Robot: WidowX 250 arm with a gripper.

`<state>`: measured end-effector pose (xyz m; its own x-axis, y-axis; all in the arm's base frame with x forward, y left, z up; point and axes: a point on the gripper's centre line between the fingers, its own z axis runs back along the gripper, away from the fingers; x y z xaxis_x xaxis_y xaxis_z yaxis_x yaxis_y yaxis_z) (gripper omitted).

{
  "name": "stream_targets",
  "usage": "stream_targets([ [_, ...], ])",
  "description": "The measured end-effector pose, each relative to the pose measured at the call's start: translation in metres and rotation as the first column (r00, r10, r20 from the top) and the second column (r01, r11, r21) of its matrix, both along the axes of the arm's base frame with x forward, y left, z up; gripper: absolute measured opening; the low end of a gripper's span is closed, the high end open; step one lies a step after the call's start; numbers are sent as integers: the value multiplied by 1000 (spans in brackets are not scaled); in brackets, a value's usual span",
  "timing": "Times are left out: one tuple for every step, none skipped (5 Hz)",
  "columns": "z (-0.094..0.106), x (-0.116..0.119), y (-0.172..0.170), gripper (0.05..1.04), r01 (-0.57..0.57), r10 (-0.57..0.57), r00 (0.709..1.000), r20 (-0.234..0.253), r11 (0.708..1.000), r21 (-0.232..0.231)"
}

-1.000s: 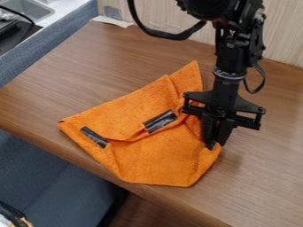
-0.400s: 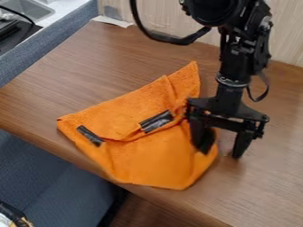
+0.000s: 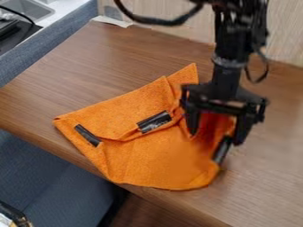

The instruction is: Unfold the cloth from left to right

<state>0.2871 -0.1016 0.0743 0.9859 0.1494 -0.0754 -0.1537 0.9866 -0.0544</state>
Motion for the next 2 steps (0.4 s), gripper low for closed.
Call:
stream_targets([
  [26, -2, 1, 999, -18, 19, 999, 46, 1000, -23],
  [44, -5, 6, 999, -16, 18, 994, 109, 1000, -16],
])
